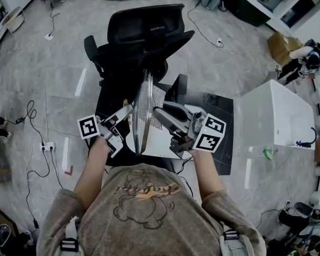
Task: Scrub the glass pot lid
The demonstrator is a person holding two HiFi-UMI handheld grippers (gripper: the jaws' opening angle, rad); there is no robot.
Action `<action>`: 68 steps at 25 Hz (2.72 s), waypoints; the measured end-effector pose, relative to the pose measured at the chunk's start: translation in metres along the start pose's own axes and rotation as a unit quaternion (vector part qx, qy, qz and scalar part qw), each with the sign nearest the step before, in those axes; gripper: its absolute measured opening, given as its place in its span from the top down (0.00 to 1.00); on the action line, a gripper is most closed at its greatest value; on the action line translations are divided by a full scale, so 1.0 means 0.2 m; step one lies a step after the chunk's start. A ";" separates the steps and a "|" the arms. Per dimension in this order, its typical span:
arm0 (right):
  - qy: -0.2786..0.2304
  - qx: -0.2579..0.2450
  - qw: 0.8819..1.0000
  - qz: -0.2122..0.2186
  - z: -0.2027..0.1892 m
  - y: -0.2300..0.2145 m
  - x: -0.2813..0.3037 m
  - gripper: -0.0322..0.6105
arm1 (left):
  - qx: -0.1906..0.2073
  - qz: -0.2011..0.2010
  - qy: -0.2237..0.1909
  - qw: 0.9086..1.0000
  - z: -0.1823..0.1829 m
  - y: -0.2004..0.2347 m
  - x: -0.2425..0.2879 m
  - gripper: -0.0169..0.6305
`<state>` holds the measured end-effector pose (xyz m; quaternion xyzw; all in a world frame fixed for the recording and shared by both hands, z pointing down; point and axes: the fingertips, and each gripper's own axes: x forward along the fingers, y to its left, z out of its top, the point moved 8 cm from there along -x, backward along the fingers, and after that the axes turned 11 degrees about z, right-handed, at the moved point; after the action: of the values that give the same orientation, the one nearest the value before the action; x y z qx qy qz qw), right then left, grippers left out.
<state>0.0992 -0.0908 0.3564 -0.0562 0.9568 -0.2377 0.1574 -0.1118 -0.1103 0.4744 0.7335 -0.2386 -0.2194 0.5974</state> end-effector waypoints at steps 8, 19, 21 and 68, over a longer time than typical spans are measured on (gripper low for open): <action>0.005 -0.003 0.998 -0.066 -0.01 -0.21 0.05 0.82 | -0.012 -0.032 0.017 0.999 -0.02 -0.04 0.02 0.70; 0.101 -0.003 0.983 -0.151 -0.28 -0.42 0.02 0.82 | -0.016 -0.040 0.033 0.999 -0.04 -0.05 0.04 0.70; 0.114 0.008 0.982 -0.153 -0.35 -0.42 0.01 0.82 | -0.015 -0.038 0.031 0.999 -0.04 -0.05 0.04 0.70; -0.047 0.112 0.983 -0.135 -0.31 -0.12 -0.28 0.82 | 0.012 0.085 -0.018 0.996 0.05 0.11 -0.23 0.69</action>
<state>0.1329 -0.0751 0.4357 -0.1785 0.8990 -0.3599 0.1742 -0.1569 -0.0933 0.4964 0.7135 -0.3138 -0.1779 0.6006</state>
